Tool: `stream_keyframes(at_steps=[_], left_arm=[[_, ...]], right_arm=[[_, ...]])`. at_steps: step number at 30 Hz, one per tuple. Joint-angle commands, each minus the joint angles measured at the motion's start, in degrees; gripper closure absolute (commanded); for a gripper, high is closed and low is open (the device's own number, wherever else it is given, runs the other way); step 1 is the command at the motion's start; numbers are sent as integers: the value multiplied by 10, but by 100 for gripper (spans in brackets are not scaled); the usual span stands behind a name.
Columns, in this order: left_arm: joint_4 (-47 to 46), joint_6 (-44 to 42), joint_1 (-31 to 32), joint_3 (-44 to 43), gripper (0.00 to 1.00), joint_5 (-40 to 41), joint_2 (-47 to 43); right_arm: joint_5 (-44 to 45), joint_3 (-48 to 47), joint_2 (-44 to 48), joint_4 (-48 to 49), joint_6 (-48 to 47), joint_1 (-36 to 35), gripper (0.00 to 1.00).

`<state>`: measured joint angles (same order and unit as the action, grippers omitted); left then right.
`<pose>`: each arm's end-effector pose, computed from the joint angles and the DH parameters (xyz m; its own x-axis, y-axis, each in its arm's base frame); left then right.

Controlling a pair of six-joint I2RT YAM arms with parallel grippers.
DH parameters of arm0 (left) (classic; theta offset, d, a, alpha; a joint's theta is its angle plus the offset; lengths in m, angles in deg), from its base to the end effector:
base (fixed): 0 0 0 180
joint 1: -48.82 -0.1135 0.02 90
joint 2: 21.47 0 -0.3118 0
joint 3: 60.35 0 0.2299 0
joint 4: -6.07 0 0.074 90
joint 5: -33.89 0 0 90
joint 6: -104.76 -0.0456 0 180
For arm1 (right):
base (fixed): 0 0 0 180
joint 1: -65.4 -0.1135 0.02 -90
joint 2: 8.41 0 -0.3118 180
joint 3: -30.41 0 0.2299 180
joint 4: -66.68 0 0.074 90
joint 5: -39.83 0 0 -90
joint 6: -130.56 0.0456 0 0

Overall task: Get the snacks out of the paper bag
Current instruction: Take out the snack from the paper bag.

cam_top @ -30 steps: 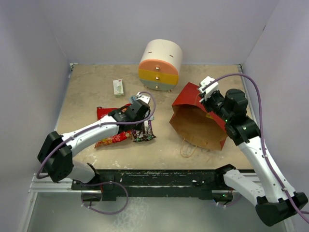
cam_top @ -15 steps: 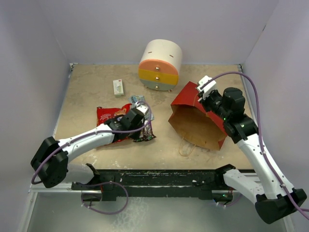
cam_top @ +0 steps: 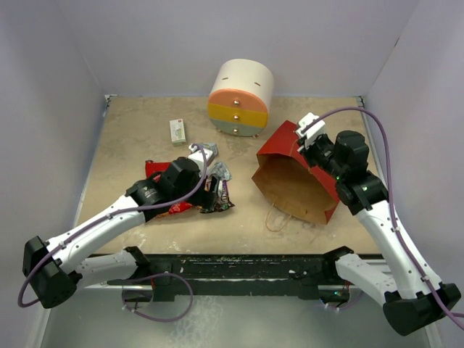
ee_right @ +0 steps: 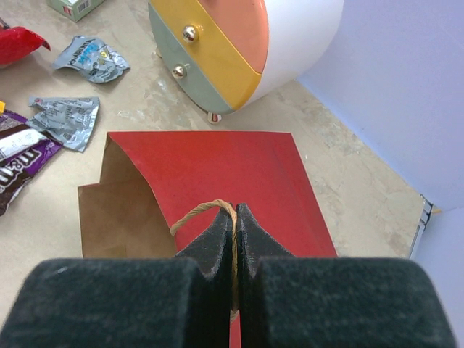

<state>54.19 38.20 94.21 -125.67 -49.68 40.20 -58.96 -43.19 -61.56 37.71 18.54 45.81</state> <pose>0.1347 -0.1293 0.3190 -0.7105 0.1573 -0.6859 0.4019 0.8909 -0.2119 0.1542 0.0623 0.4257 0.0482 -0.3761 -0.9253 -0.4915 0.7975 -0.3498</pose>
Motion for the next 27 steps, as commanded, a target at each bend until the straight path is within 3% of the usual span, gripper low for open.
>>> stream_keyframes(at_steps=[1, 4, 7, 11, 14, 17, 27], left_arm=[[-44, -12, 1, -45, 14, -57, 2], [-117, -20, 32, -41, 15, -82, 23], [-166, -59, 122, -69, 17, -30, 80], [-266, -88, 182, -86, 21, 16, 159], [-361, -130, 210, -91, 40, 29, 211], [-427, -170, 227, -117, 50, 34, 287], [-614, -238, 228, -219, 62, 35, 515]], right_arm=[[-17, -36, 5, 13, 9, -3, 100], [-26, -40, 9, 4, 8, -3, 100], [-42, -39, 14, 3, 18, -3, 100], [-64, -35, 16, 15, 47, -3, 100], [-65, -37, 16, 14, 62, -3, 100], [-66, -39, 14, 7, 65, -3, 100], [-73, -79, -4, -52, 63, -3, 100]])
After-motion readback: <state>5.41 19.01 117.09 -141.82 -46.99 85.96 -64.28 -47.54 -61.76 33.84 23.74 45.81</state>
